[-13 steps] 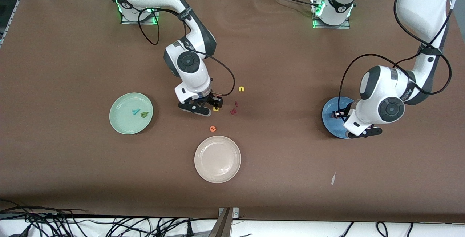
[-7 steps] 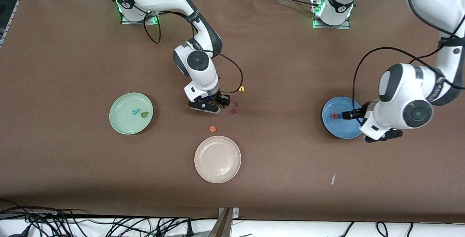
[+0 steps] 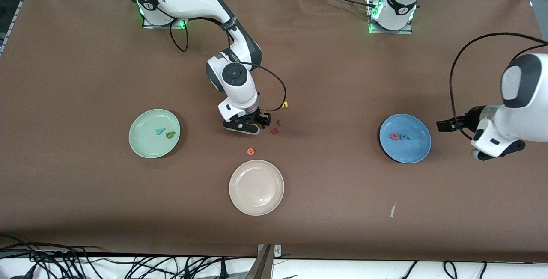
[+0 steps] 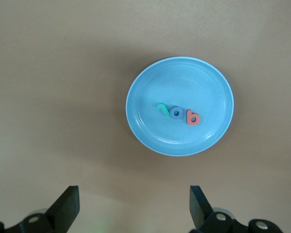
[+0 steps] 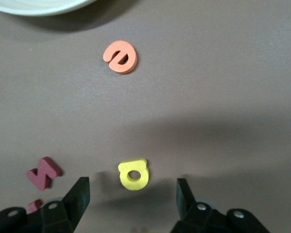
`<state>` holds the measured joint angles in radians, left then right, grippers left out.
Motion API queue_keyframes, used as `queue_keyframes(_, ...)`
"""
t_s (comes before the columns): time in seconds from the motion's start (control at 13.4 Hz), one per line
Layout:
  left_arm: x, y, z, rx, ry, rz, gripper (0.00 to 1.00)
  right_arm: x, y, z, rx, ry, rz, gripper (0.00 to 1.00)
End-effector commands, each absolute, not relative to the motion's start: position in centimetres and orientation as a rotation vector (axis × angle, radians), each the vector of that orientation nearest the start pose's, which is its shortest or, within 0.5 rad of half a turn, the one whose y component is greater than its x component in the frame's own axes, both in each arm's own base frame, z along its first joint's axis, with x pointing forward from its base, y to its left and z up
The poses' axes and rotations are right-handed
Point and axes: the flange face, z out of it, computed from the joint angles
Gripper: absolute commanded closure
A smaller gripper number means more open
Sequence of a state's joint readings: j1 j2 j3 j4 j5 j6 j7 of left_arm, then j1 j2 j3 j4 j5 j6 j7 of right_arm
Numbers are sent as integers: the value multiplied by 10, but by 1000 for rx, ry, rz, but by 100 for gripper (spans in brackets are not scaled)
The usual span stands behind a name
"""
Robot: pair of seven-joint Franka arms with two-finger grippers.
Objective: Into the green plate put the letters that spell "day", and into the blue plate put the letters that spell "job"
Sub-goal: 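Grasp the yellow a with the right gripper while the left gripper returns to rest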
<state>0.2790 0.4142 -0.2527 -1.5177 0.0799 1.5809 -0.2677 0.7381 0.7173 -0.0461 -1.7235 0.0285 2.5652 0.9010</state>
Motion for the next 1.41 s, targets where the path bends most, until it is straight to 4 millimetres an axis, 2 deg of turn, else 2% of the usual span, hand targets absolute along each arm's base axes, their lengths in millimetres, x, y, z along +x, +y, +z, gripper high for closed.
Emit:
queue_keyframes(0.0,620,67,436,-3097,-374,544,0,525,439,175,-3044,302,-181,24)
queue_keyframes(0.07,617,72,441,-3099,-375,542,0,525,439,175,-3045,302,-182,29)
queue_keyframes(0.22,609,76,473,-3104,-371,458,0,525,439,174,-3047,302,-182,35)
queue_keyframes(0.37,595,67,511,-3119,-381,362,0,525,439,174,-3048,298,-184,42)
queue_keyframes(0.52,574,51,568,-3191,-406,225,0,525,438,172,-3054,291,-185,47)
queue_keyframes(0.67,556,27,610,-3196,-360,105,0,526,437,169,-3051,292,-193,53)
queue_keyframes(0.74,549,16,624,-3185,-333,68,0,526,437,169,-3046,289,-200,55)
queue_keyframes(0.89,545,20,629,-3182,-342,60,0,527,436,167,-3057,270,-211,70)
queue_keyframes(1.04,545,23,598,-3180,-319,154,0,527,436,167,-3057,267,-211,80)
queue_keyframes(1.19,544,22,595,-3194,-191,153,0,530,433,168,-3061,250,-214,82)
queue_keyframes(1.34,545,24,591,-3199,-124,163,0,538,424,183,-3079,207,-219,83)
